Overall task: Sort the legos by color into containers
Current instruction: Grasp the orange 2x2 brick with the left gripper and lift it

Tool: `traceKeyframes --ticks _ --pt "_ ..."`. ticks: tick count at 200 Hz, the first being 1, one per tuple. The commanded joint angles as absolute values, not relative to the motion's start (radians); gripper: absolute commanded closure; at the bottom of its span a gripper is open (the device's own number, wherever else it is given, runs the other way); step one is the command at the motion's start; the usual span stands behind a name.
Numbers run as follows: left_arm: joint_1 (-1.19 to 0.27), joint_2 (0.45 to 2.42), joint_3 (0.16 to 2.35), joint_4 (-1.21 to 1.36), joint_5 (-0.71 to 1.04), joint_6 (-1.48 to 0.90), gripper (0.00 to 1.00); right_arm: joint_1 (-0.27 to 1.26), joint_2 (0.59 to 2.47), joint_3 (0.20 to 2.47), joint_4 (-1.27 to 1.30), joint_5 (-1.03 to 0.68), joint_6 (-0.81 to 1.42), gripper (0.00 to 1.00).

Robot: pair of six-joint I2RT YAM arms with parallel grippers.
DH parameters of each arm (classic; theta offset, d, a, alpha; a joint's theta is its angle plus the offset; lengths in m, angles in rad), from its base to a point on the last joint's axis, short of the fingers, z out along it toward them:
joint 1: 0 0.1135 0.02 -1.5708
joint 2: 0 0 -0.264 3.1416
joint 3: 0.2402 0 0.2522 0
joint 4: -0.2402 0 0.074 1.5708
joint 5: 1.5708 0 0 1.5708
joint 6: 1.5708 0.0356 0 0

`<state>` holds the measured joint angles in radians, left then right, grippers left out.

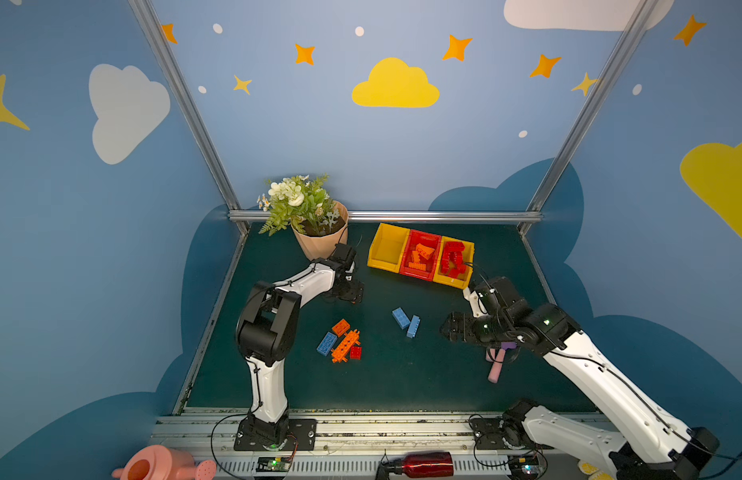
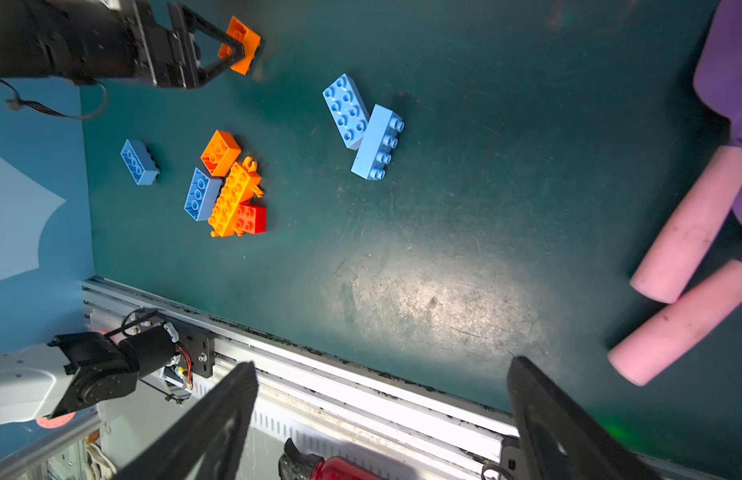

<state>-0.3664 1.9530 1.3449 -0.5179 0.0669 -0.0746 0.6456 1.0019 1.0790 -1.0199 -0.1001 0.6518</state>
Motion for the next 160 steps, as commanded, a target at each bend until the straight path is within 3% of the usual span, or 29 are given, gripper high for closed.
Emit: traceKeyframes --ticks 1,44,94,160 --pt "-0.362 1.982 1.387 -0.521 0.111 -0.046 0.15 0.653 0.969 1.101 -1.060 -0.055 0.676 0.08" --pt "-0.363 2.046 1.431 -0.529 0.136 -0.055 0.31 0.653 0.948 1.103 -1.083 -0.031 0.687 0.08" --pt "-0.368 2.065 1.430 -0.538 0.156 -0.090 0.65 0.652 0.946 1.114 -1.100 0.007 0.684 0.08" --pt "-0.417 2.052 1.521 -0.650 0.165 -0.132 0.75 0.645 0.932 1.123 -1.110 0.030 0.661 0.08"
